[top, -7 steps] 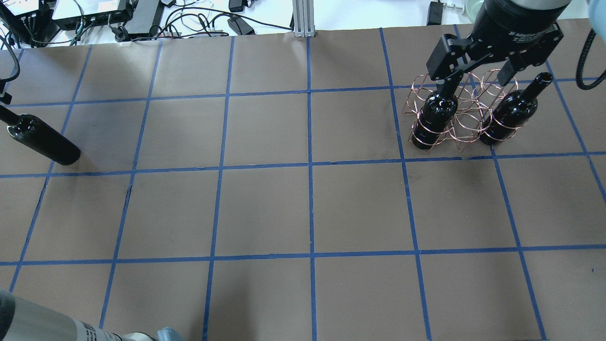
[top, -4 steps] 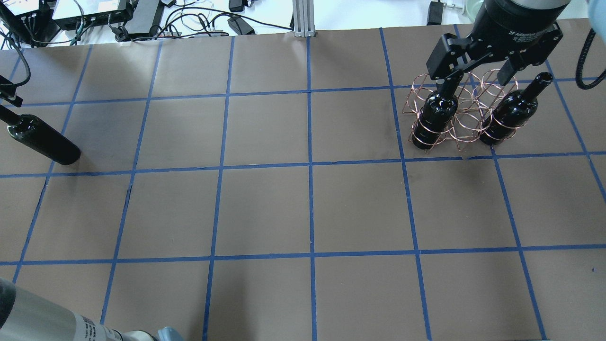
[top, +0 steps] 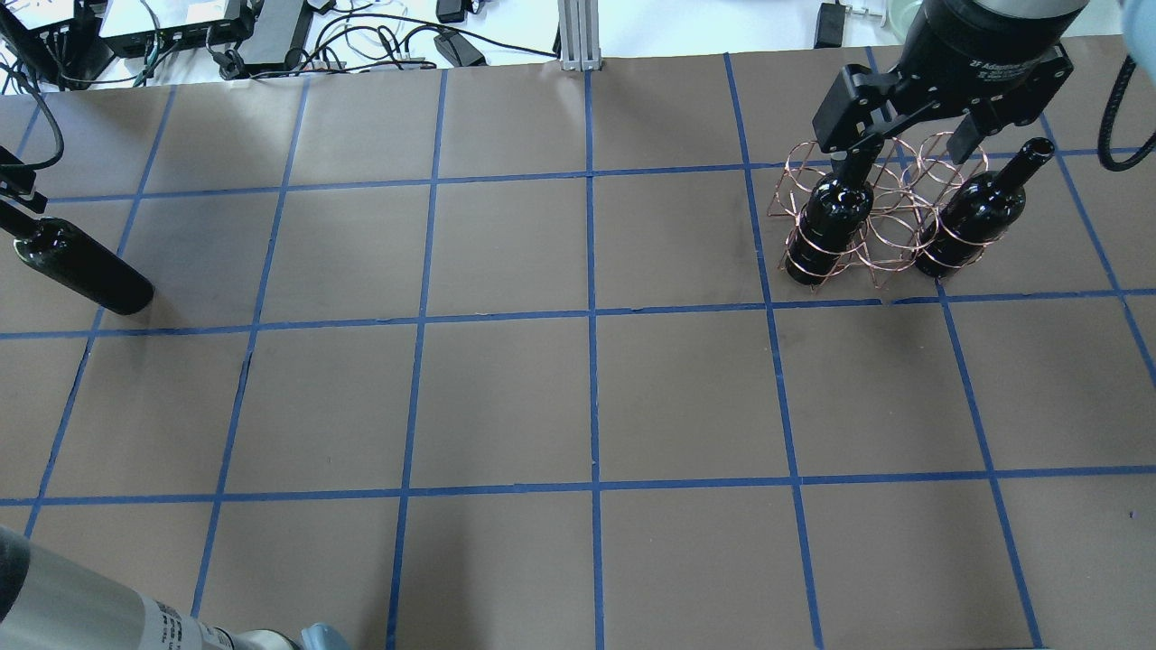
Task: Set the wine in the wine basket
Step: 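Lower the left gripper and grasp the bottle by its neck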
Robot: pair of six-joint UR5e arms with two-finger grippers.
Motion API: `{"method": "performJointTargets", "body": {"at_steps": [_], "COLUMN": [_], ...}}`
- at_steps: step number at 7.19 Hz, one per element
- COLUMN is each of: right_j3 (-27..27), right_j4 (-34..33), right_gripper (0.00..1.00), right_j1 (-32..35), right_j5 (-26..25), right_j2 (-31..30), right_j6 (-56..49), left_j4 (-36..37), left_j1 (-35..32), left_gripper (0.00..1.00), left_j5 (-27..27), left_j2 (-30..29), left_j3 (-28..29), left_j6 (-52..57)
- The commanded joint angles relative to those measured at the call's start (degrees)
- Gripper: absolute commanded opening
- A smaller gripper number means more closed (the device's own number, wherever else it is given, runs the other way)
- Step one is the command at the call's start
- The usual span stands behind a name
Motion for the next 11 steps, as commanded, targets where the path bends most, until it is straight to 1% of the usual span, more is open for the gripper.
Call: {"method": "performJointTargets", "body": {"at_steps": [1, 2, 3, 4, 5, 7, 9, 11], "right_j3": [-0.06, -0.06, 0.03, -0.06, -0.06, -0.06, 0.03, 0.03], "right_j4": [0.0, 0.0, 0.0, 0.0, 0.0, 0.0, 0.0, 0.0], "right_gripper": [1.0, 1.0, 1.0, 1.0, 1.0, 1.0, 1.0, 1.0], "right_j1": [0.0, 0.0, 0.0, 0.0, 0.0, 0.0, 0.0, -0.09], "right_j5": [0.01, 0.01, 0.1, 0.1, 0.01, 0.1, 0.1, 0.01], "right_j2": [0.0, 0.0, 0.0, 0.0, 0.0, 0.0, 0.09, 0.09], "right_j6": [0.0, 0.0, 0.0, 0.0, 0.0, 0.0, 0.0, 0.0], "left_j4": [0.09, 0.01, -0.08, -0.17, -0.87, -1.31, -1.4, -3.58], "left_j1": [0.0, 0.0, 0.0, 0.09, 0.09, 0.18, 0.26, 0.18], "left_gripper": [0.6, 0.58, 0.37, 0.1, 0.0, 0.0, 0.0, 0.0], "left_j5": [0.35, 0.44, 0.7, 0.88, 0.97, 2.29, 2.2, 1.07], "left_j2": [0.01, -0.07, -0.07, -0.07, -0.07, 0.01, 0.19, 1.15], "left_j3": [-0.01, -0.01, -0.01, -0.01, -0.01, -0.01, 0.08, 0.08], "left_j6": [0.1, 0.1, 0.1, 0.1, 0.1, 1.14, 2.74, 2.3]}}
